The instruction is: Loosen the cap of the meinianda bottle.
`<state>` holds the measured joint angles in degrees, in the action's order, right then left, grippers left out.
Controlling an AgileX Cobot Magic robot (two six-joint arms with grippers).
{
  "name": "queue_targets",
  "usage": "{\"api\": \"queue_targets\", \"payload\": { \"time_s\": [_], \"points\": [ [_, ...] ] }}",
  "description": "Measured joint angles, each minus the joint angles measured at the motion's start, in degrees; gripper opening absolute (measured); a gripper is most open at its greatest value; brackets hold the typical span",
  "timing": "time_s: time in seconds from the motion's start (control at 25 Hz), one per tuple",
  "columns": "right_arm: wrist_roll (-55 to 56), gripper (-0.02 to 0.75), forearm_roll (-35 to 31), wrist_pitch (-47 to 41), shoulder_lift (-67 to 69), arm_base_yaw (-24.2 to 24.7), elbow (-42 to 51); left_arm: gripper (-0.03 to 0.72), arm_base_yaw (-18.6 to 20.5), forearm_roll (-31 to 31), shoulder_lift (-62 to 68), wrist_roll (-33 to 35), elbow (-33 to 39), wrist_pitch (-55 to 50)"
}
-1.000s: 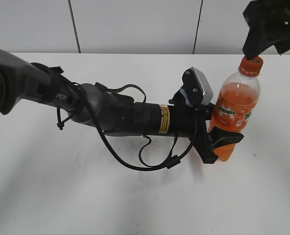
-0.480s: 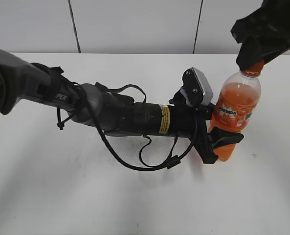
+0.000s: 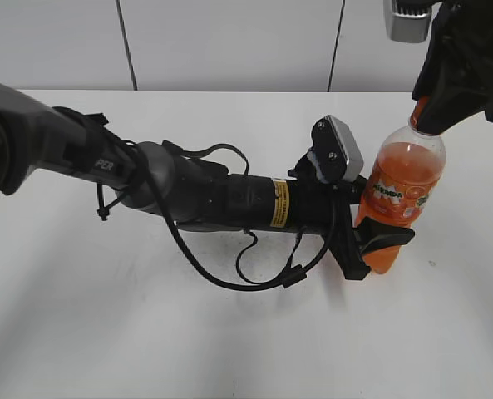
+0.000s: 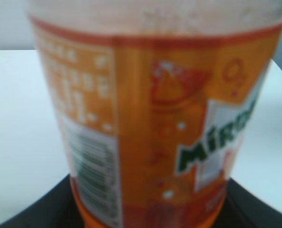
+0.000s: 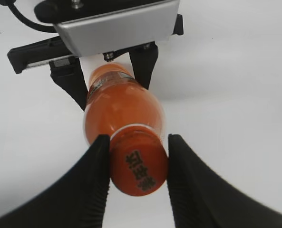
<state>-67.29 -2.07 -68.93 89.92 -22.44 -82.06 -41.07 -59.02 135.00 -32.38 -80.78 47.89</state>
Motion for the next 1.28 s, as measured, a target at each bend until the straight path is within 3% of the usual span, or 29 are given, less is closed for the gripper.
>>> {"api": "queue_targets", "payload": {
  "time_s": [0.24,0.36,0.48,0.6,0.76,0.88,1.28],
  "points": [
    [0.2,0.292,-0.1,0.0,-0.1,0.0,0.0,0.401,0.0,-0.1,0.0,0.1,0.0,0.1],
    [3.2,0.462,-0.9,-0.4,-0.7,0.0,0.1,0.401,0.1,0.1,0.0,-0.5,0.0,0.1],
    [7.3,0.551,-2.7,-0.4,-3.1,0.0,0.1,0.401,0.1,0.3,0.0,-0.6,0.0,-0.1],
    [18.9,0.553,-3.4,-0.4,-6.1,0.0,0.1,0.401,0.1,0.3,0.0,-0.6,0.0,-0.1],
    [54.3,0.536,-1.4,0.5,-7.6,0.0,0.1,0.401,0.1,0.3,0.0,-0.7,0.0,-0.1],
    [69.2,0.501,0.4,1.0,-6.5,0.0,0.1,0.401,0.1,0.3,0.0,-0.7,0.0,-0.1],
    [73.8,0.44,0.5,1.4,0.5,0.0,0.3,0.401,0.1,0.3,0.0,-0.7,0.0,-0.1]
  ]
}}
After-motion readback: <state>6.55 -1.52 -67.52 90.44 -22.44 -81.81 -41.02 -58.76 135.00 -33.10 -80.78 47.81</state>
